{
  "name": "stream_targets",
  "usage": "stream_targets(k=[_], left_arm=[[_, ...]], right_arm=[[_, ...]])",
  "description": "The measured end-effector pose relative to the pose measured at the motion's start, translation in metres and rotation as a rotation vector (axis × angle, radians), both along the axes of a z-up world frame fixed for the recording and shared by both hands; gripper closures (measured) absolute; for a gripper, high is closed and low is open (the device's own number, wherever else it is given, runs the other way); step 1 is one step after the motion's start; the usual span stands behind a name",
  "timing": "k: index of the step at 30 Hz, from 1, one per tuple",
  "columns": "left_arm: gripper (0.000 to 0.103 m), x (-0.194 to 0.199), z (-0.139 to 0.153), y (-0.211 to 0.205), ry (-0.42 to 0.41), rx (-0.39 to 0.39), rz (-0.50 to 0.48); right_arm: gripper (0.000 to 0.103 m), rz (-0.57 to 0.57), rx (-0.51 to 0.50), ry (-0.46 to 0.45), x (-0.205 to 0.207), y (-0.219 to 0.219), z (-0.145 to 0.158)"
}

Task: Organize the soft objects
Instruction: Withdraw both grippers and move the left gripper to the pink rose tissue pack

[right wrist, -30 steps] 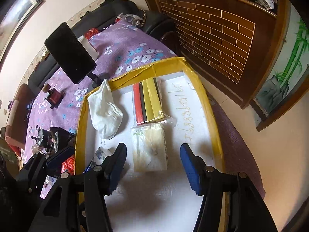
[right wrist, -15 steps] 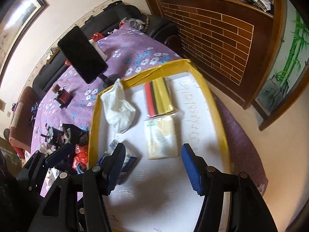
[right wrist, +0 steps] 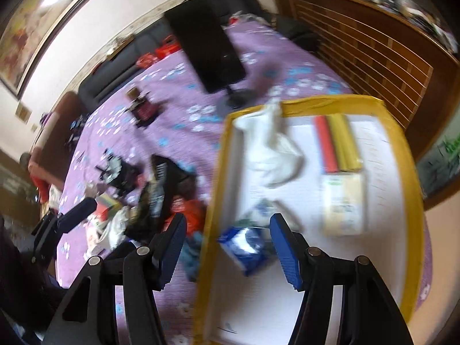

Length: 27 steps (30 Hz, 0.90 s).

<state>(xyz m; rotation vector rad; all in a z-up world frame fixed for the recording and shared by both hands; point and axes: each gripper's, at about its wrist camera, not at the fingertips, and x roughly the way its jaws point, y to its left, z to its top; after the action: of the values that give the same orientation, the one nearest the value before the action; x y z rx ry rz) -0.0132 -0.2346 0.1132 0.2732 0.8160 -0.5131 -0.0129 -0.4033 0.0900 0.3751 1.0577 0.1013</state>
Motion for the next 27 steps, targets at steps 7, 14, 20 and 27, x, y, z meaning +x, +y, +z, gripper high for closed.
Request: stream_targets(k=[7,14,20,27], left_arm=[[0.024,0.004,-0.004,0.077,0.027,-0.032,0.187],[0.024,0.006,-0.030,0.164,0.115,-0.061,0.453],[0.024,0.016,-0.057,0.221,0.234,-0.117,0.644],[0.024,0.034,-0.079,0.221,0.330,-0.113,0.693]], right_arm=[[0.039,0.115,-0.017,-0.023,0.010,0.047,0.007],[0.038,0.177,-0.024,-0.011,0.010,0.065,0.003],[0.038,0.176,-0.027,-0.003,0.007,0.063,0.000],[0.038,0.152,-0.024,0.002,0.001,0.052,-0.003]])
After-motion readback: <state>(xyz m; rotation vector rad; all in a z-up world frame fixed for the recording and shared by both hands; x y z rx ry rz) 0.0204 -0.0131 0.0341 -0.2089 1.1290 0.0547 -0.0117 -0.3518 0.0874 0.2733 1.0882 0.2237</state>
